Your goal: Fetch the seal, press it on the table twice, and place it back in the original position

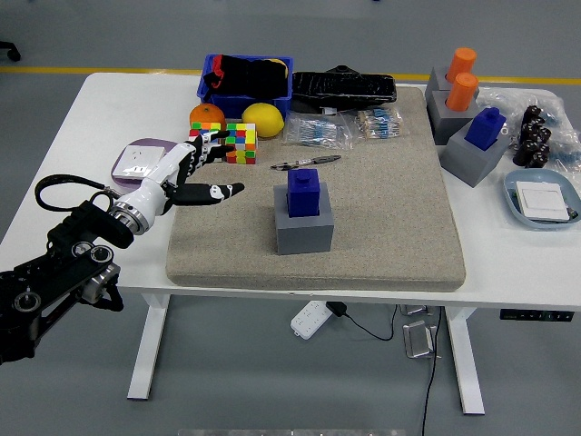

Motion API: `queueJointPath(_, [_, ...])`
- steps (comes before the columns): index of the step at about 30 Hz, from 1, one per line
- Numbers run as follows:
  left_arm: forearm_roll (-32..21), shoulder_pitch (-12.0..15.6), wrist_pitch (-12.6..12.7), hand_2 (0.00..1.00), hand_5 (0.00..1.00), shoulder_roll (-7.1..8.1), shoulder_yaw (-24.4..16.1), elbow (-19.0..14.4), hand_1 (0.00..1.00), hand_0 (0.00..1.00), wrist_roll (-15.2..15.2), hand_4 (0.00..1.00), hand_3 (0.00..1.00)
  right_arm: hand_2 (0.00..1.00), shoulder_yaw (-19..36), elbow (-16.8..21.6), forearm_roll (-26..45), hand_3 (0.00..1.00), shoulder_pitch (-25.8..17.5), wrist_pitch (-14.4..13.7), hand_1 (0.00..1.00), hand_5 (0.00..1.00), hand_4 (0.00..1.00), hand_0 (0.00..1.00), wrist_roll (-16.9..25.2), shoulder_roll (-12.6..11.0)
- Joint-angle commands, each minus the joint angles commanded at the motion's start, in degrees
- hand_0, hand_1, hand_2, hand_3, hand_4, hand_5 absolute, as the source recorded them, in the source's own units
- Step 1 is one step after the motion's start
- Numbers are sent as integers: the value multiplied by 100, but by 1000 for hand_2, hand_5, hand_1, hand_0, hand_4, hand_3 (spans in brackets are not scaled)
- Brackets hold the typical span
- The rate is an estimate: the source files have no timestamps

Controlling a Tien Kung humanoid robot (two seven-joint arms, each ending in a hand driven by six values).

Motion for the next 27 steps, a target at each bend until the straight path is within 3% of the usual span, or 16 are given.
queueJointPath(3, [44, 13, -31, 905, 91, -21, 12, -27, 907, 950, 40, 906, 959, 688, -1, -1, -6, 644, 0, -1, 705, 548, 766, 793, -2, 5])
queueJointPath(5, [126, 28, -48, 962, 96, -110, 66, 6, 957, 967, 66, 938, 982, 687, -14, -1, -14, 644, 1, -4, 705, 548, 766, 793, -5, 10])
queueJointPath(10, [123, 37, 61, 962, 96, -356, 217, 175, 957, 967, -4, 938, 982, 687, -72, 4, 4, 644, 9, -1, 705, 548, 766, 793, -6, 18])
queueJointPath(15, [46, -43, 294, 975, 83, -595, 449, 319, 970, 970, -139, 935, 982, 688, -122, 5, 20, 644, 0, 0, 705, 550, 766, 791, -7, 31])
queueJointPath(22, [-33, -156, 452, 963, 55, -805, 586, 362, 966, 970, -205, 933, 985, 687, -122, 0, 17, 644, -17, -7, 705, 548, 766, 792, -5, 35])
queueJointPath(27, [-105, -244, 705, 935, 32, -988, 639, 414, 949, 961, -372, 925, 980, 688, -113, -4, 12, 645, -25, -5, 705, 548, 767, 795, -7, 38])
